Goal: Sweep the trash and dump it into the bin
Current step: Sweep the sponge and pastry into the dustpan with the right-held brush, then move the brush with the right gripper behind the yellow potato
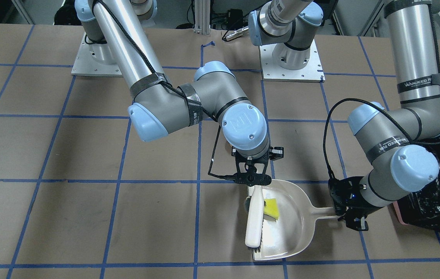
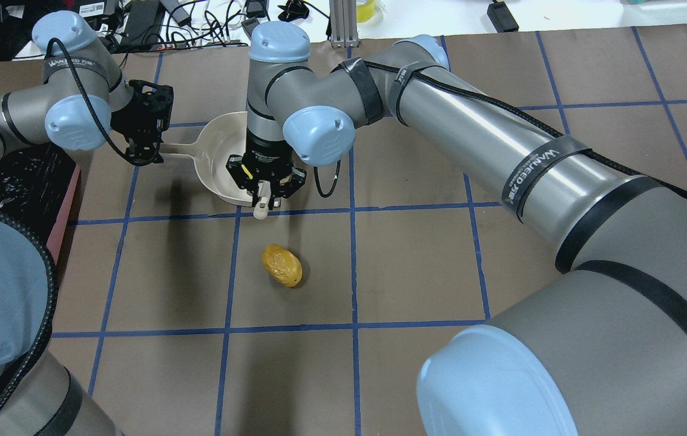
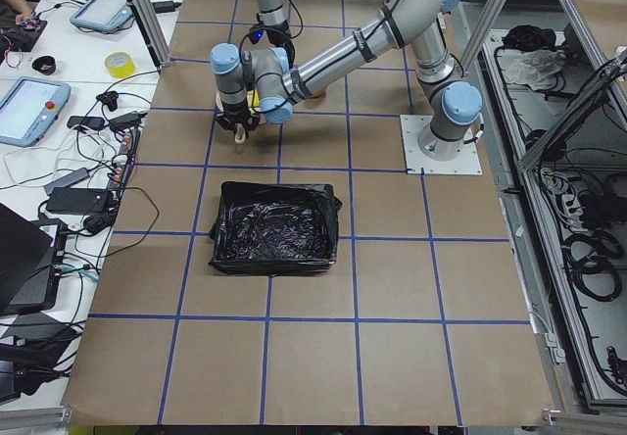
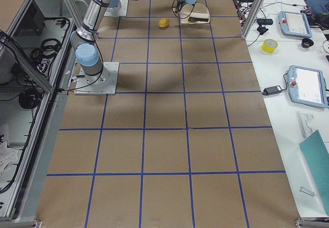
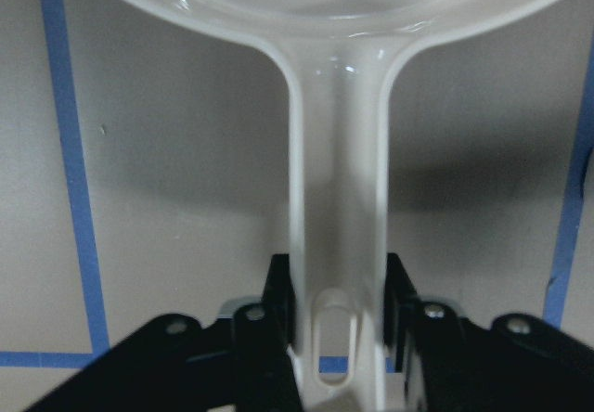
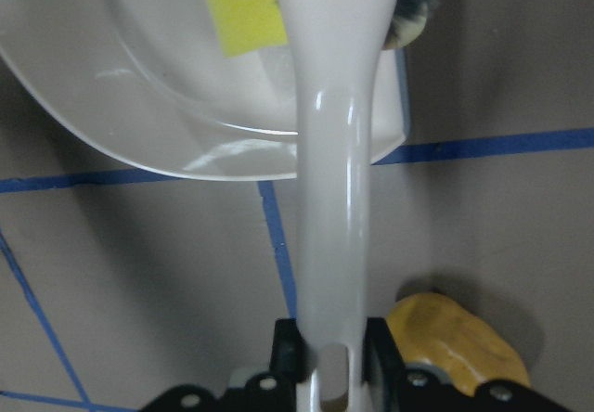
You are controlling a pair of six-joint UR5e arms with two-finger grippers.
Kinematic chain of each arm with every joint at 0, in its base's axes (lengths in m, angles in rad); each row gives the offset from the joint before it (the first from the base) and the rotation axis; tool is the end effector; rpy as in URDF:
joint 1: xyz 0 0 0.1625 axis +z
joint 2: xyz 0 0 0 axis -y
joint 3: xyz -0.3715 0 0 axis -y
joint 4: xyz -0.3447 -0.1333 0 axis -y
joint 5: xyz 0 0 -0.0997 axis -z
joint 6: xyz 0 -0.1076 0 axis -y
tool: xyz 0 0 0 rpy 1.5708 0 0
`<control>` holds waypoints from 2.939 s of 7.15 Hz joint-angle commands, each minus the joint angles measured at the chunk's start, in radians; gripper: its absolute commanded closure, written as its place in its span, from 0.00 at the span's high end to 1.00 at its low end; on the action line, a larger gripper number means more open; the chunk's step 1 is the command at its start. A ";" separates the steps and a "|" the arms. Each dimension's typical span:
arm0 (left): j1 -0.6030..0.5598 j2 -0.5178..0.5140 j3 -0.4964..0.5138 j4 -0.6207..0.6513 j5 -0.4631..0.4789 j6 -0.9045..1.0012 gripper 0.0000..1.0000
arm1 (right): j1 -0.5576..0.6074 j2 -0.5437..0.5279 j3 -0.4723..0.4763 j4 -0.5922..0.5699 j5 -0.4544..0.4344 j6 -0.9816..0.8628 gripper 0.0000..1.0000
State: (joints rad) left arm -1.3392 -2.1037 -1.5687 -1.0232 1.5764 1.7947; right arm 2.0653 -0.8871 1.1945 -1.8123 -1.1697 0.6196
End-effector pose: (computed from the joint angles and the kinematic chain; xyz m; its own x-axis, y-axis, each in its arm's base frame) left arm 0.0057 -0.6023 0.2021 -0.0077 0.9999 -0.0151 0.9999 0.0078 0.0092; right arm 0.4657 -0.4944 0.2408 -0.9446 0.1727 -0.2789 0.0921 0.9556 0.2798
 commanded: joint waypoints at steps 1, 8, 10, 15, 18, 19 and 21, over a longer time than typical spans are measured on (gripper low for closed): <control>0.000 0.002 -0.005 0.002 0.001 0.000 0.08 | 0.006 0.008 -0.056 0.002 0.065 0.028 0.00; 0.000 0.001 -0.008 0.000 -0.001 0.002 0.08 | -0.104 -0.205 -0.029 0.359 -0.159 -0.078 0.00; 0.000 -0.001 -0.007 0.002 -0.001 0.002 0.08 | -0.241 -0.277 0.081 0.374 -0.251 -0.188 0.00; 0.000 0.010 -0.011 -0.003 0.001 0.009 0.08 | -0.239 -0.561 0.527 0.360 -0.237 -0.258 0.00; -0.001 0.066 -0.071 0.000 0.085 0.061 0.07 | -0.079 -0.549 0.556 0.314 -0.237 -0.161 0.00; 0.000 0.086 -0.104 0.000 0.086 0.072 0.07 | -0.073 -0.549 0.562 0.312 -0.237 -0.150 0.00; -0.002 0.169 -0.195 0.000 0.144 0.135 0.05 | -0.035 -0.552 0.580 0.298 -0.222 -0.089 0.00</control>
State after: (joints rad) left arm -1.3402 -1.9842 -1.7080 -1.0239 1.6838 1.8903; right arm 2.0006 -1.4380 1.7635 -1.5014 -1.4025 0.4906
